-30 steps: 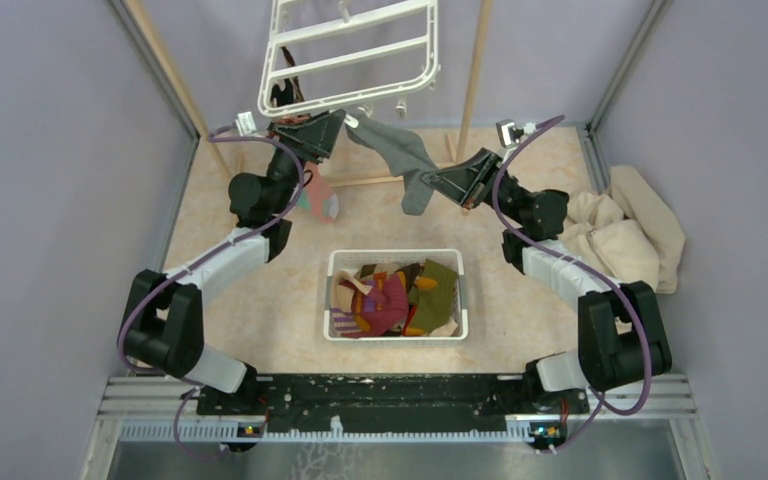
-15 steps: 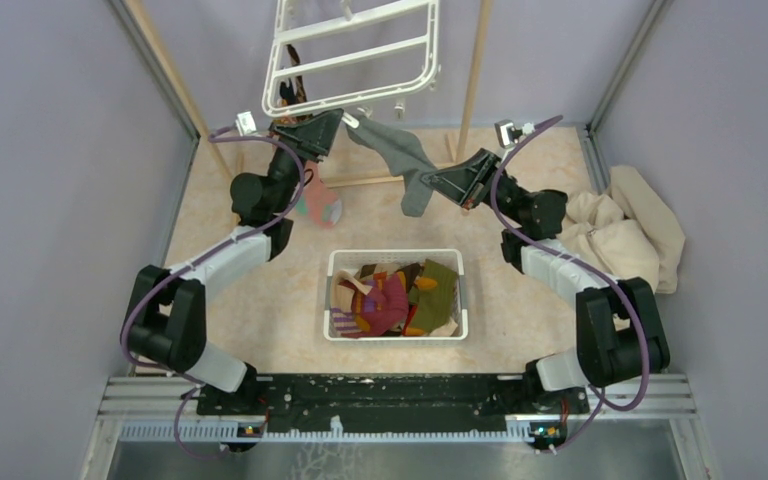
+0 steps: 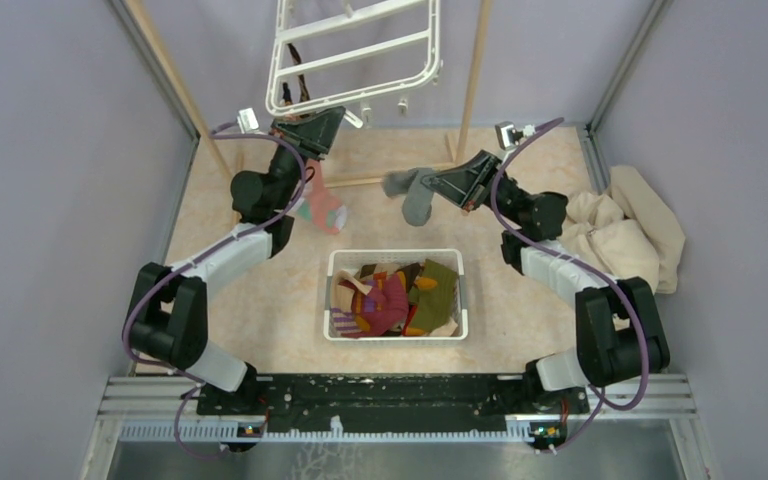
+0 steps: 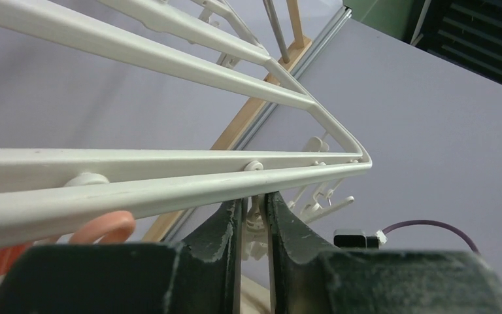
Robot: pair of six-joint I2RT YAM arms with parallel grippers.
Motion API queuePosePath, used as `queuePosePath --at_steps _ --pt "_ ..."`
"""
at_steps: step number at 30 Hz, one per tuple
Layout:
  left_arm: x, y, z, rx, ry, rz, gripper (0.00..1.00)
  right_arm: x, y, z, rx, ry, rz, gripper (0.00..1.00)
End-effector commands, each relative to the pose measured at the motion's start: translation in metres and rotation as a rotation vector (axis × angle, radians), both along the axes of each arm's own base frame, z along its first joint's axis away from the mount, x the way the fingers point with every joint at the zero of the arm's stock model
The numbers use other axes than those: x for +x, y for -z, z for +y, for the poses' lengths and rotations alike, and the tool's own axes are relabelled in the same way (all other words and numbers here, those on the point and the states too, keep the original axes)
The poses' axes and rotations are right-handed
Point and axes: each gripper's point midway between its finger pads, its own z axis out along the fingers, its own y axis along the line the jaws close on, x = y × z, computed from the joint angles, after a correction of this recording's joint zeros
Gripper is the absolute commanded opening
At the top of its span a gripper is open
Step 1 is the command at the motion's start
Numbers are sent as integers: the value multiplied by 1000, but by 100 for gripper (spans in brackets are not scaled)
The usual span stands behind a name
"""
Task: Remove the socks clipped to the hanger
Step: Remove the sock from the hanger, then place the sock in the bin.
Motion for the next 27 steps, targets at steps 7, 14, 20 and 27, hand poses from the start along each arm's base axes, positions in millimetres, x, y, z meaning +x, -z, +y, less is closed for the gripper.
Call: queuePosePath --at_steps 7,14,20,27 --pt "-7 -25 1 7 2 -66 4 -9 -8 -4 25 0 -58 0" --pt "0 -13 -5 100 -4 25 5 -29 1 7 -18 -53 -48 0" --pt "19 5 -11 294 -52 180 16 -45 39 45 -238 -83 12 0" --pt "21 17 -2 438 -122 265 39 -61 84 62 -491 -38 46 0"
